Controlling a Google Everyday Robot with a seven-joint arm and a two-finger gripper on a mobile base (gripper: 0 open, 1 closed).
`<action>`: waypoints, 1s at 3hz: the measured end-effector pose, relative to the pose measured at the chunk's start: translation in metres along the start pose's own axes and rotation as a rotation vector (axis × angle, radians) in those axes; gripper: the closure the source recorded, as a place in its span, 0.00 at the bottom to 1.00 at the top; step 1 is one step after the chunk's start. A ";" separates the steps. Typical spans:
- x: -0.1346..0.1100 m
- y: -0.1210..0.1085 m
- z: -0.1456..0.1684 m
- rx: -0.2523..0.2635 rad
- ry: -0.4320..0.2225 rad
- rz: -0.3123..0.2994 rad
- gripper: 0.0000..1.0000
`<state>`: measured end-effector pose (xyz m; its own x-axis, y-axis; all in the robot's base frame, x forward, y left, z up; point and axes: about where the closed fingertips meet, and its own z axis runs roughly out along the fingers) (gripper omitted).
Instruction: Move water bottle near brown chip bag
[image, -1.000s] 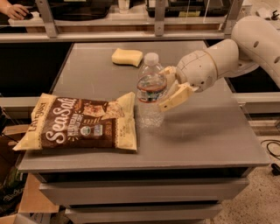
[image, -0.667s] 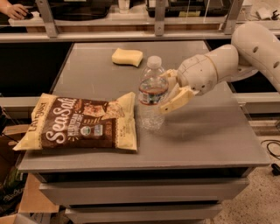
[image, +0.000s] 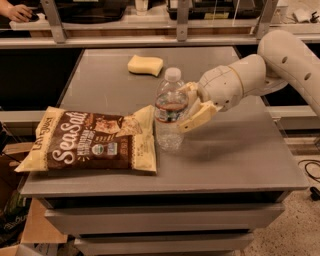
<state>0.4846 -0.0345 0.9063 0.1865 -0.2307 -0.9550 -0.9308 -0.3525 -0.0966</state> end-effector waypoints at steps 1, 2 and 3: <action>0.002 0.000 0.002 -0.006 -0.002 0.002 0.36; 0.002 -0.001 0.002 -0.012 -0.004 0.005 0.13; 0.003 -0.002 0.002 -0.018 -0.005 0.009 0.00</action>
Offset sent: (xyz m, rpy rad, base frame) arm -0.0027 -0.0043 -0.0039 -0.0041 0.0206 0.0274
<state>0.4863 -0.0321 0.9033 0.1767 -0.2290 -0.9572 -0.9267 -0.3663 -0.0834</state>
